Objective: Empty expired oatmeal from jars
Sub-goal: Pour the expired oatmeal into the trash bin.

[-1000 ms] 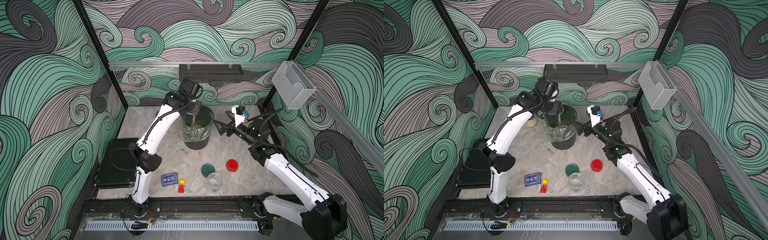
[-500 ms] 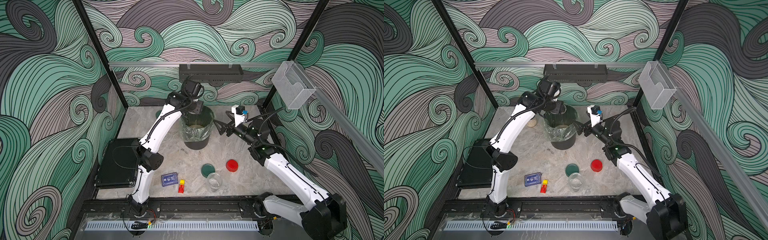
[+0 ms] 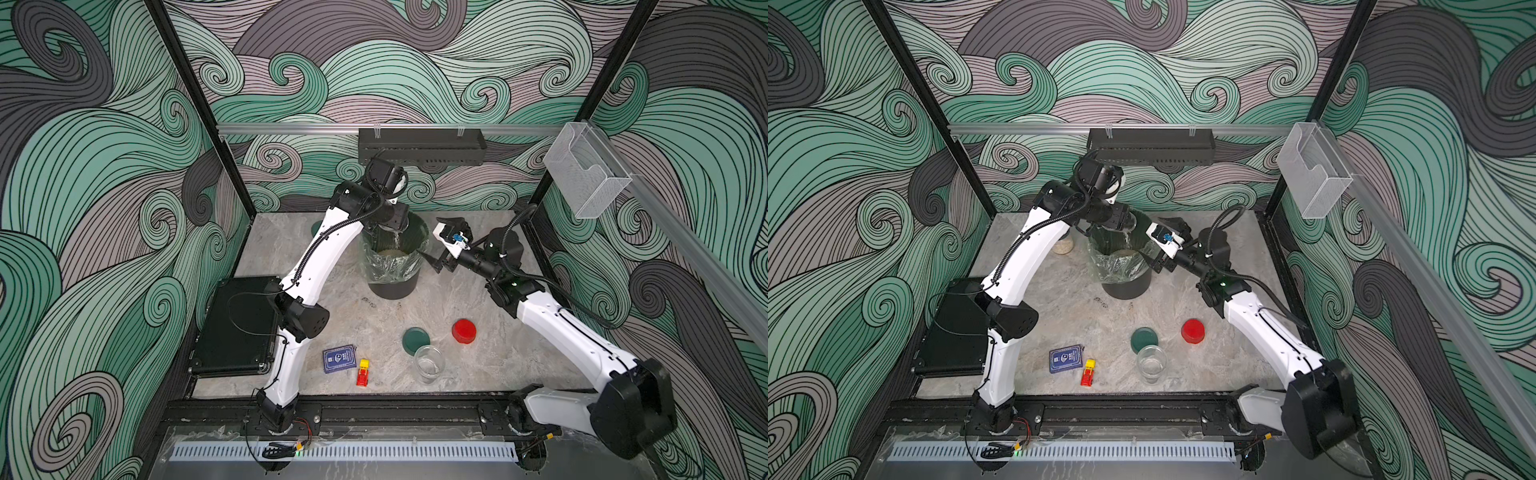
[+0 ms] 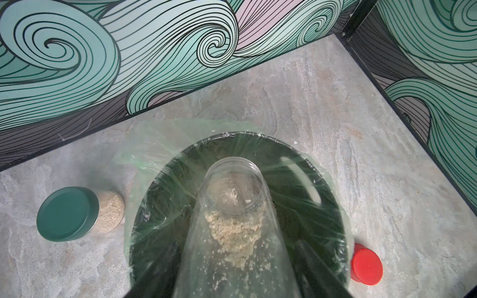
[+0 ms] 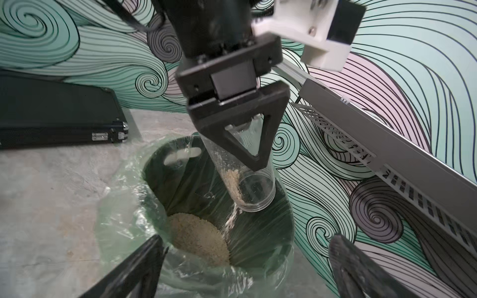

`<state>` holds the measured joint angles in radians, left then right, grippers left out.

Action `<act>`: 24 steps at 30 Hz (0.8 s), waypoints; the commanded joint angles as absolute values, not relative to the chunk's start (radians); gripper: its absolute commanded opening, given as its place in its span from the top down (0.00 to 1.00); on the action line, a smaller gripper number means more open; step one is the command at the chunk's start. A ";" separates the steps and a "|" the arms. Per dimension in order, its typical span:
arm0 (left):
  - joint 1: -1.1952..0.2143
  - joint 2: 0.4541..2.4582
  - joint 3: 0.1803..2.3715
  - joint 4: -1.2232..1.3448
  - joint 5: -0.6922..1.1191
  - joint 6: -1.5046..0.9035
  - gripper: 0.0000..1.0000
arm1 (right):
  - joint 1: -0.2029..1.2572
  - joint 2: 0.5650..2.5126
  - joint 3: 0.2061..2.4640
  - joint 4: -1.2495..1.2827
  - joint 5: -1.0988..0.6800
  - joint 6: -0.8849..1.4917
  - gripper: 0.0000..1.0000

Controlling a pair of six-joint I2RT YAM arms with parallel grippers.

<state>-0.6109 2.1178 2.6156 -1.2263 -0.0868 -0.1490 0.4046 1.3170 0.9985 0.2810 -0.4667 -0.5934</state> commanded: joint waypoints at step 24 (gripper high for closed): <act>-0.602 1.974 2.546 -1.198 0.068 -0.166 1.00 | 0.471 1.651 1.312 0.441 -0.606 -0.596 0.05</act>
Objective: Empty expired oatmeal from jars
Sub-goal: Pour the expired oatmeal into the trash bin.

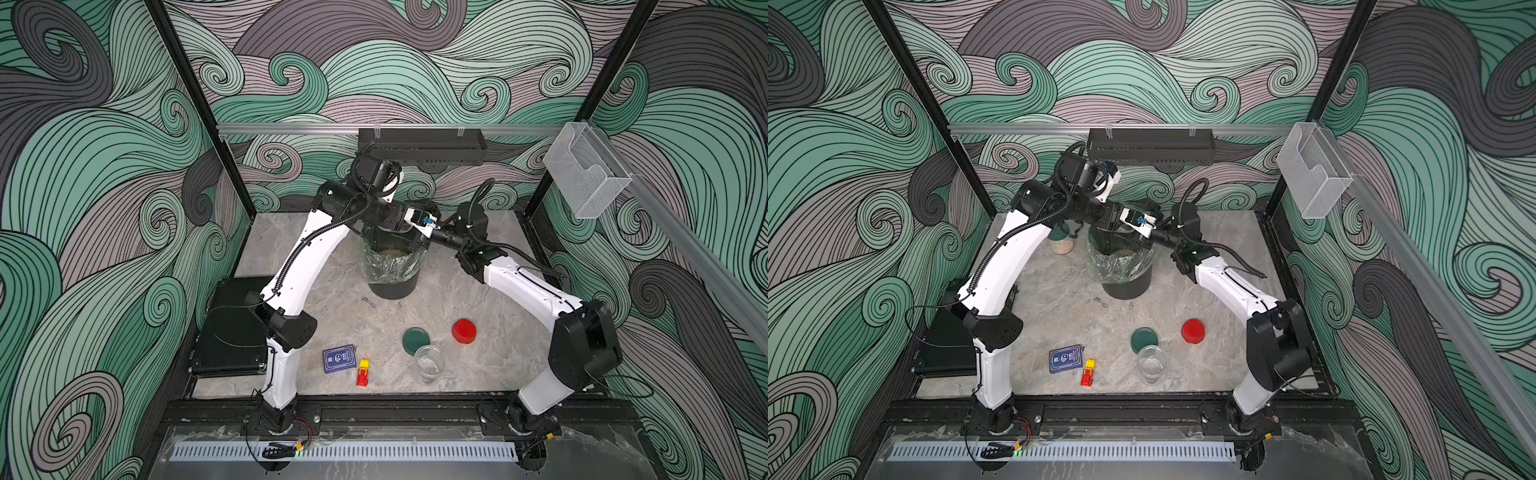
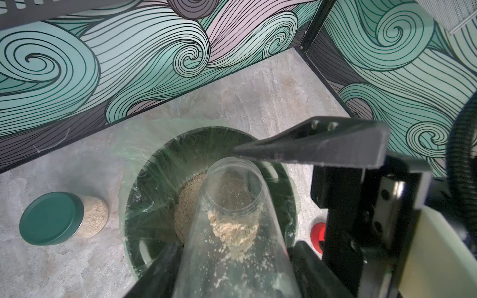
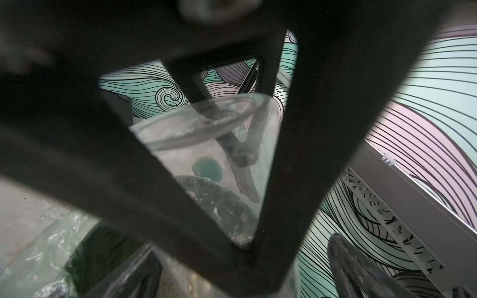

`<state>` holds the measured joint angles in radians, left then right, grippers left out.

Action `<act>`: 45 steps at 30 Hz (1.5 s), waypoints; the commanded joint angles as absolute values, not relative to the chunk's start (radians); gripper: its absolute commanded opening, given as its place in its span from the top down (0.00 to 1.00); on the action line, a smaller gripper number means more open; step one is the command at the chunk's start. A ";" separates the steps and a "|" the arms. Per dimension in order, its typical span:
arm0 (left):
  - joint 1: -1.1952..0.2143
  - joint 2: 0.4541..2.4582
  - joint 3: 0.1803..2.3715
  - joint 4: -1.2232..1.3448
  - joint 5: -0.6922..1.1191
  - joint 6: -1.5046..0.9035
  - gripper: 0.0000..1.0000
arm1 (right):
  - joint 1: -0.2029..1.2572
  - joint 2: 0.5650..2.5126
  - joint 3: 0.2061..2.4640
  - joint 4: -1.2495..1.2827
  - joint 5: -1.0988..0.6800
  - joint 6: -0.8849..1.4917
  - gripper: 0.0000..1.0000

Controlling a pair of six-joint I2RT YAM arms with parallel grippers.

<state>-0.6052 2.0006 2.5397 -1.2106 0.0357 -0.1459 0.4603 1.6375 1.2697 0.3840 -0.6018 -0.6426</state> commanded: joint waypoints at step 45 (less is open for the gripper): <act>-0.600 1.853 2.372 -0.974 0.076 -0.234 0.02 | 0.443 1.740 1.316 0.576 -0.634 -0.379 0.57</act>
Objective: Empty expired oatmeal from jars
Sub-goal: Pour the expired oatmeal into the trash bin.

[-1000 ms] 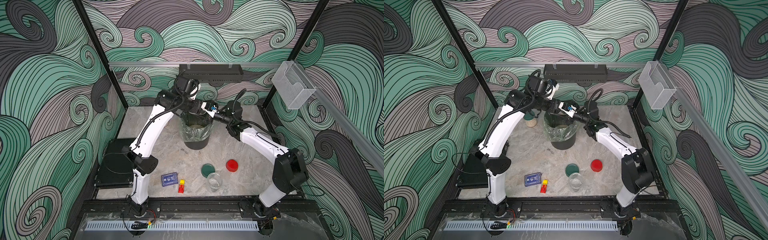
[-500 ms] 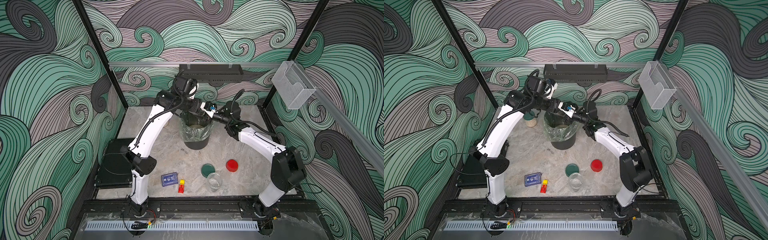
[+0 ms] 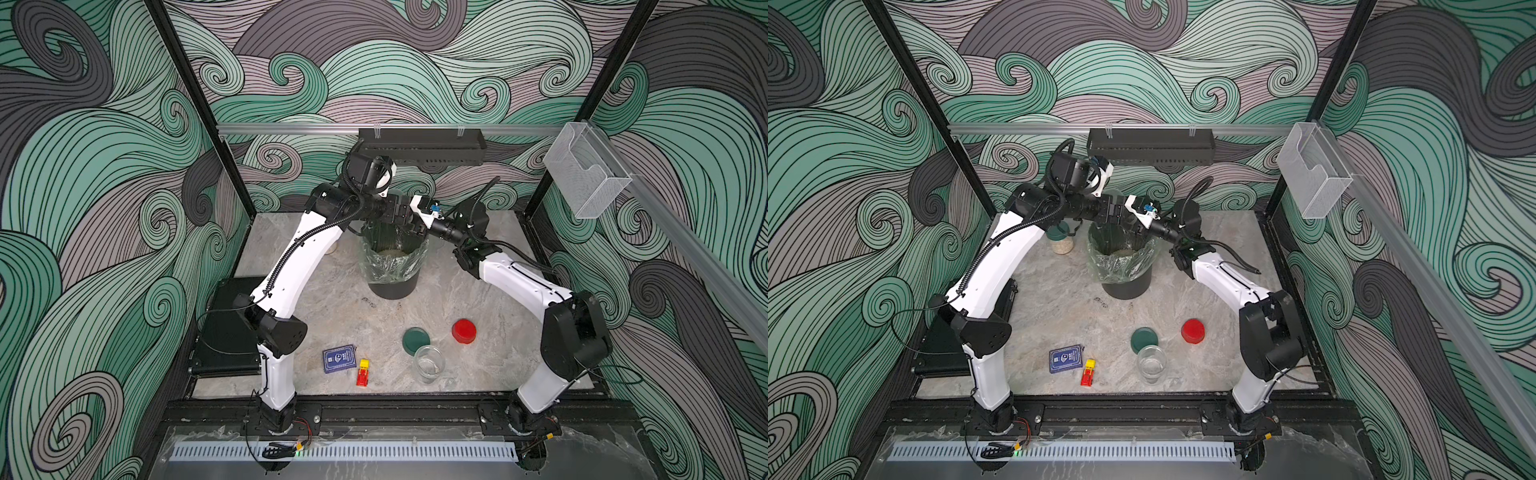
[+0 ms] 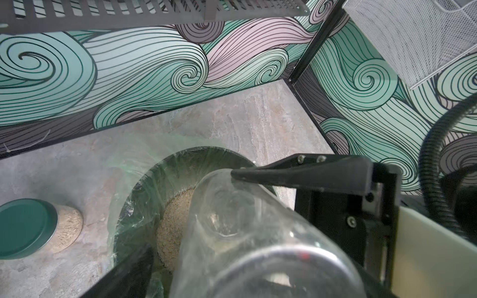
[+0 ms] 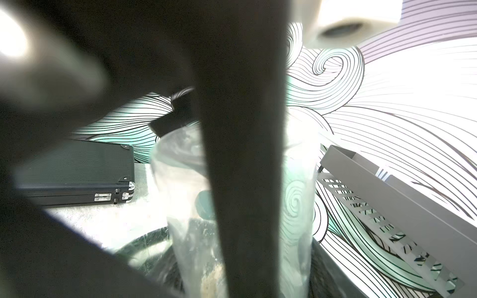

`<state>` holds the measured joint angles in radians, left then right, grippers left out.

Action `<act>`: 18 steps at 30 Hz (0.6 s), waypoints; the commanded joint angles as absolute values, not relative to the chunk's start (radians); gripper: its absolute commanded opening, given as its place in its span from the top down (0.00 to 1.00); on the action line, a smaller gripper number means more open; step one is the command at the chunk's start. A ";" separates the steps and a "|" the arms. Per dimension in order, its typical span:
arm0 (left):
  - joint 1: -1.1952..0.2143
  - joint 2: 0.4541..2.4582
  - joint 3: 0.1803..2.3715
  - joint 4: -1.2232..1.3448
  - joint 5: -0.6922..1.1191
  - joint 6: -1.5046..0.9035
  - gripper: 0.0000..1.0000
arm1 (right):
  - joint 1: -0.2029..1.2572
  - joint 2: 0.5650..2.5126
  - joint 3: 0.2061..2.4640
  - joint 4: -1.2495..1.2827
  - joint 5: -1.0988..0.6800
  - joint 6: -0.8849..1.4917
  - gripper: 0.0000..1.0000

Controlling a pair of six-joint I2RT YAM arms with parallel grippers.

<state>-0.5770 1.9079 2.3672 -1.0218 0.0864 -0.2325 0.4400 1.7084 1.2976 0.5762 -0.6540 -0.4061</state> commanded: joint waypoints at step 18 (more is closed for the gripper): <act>-0.598 1.530 1.949 -0.678 -0.037 -0.278 0.02 | 0.445 1.747 1.344 0.599 -0.568 -0.168 0.66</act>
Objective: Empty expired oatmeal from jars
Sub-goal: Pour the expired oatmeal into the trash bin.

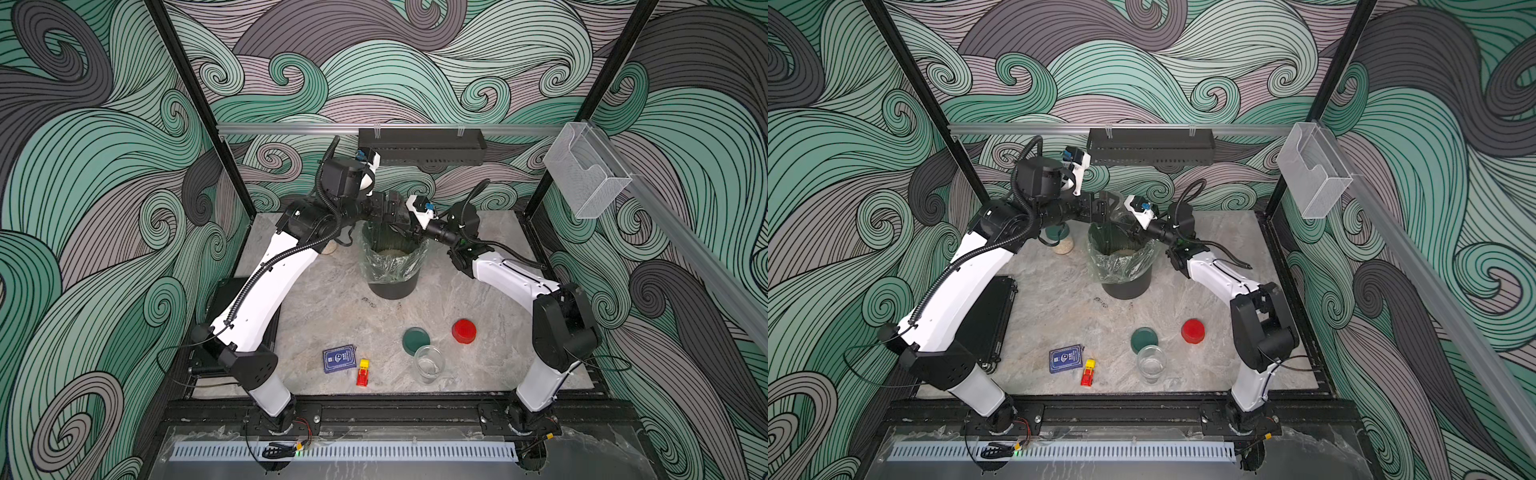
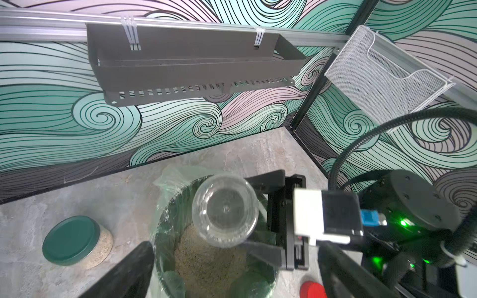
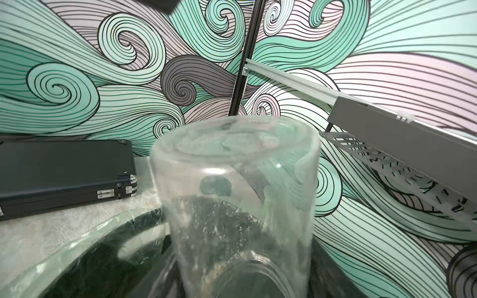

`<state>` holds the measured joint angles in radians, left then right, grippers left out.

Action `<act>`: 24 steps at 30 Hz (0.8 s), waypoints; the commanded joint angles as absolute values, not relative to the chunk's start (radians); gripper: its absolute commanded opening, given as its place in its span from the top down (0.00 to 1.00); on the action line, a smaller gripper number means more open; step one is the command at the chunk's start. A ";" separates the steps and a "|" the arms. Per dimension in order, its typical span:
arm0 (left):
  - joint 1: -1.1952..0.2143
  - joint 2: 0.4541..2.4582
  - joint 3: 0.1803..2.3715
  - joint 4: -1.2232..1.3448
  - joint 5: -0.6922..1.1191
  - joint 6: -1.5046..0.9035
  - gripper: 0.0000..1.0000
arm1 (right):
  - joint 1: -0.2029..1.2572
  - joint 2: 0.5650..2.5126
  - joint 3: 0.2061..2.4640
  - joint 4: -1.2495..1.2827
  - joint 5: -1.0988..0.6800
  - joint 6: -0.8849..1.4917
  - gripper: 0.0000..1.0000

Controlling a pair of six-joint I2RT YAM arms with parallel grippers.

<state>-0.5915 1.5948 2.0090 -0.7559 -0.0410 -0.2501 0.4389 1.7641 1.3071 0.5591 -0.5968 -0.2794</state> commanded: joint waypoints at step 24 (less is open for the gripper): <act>-0.598 1.290 1.611 -0.615 0.000 -0.261 0.01 | 0.462 1.758 1.433 0.395 -0.339 0.521 0.92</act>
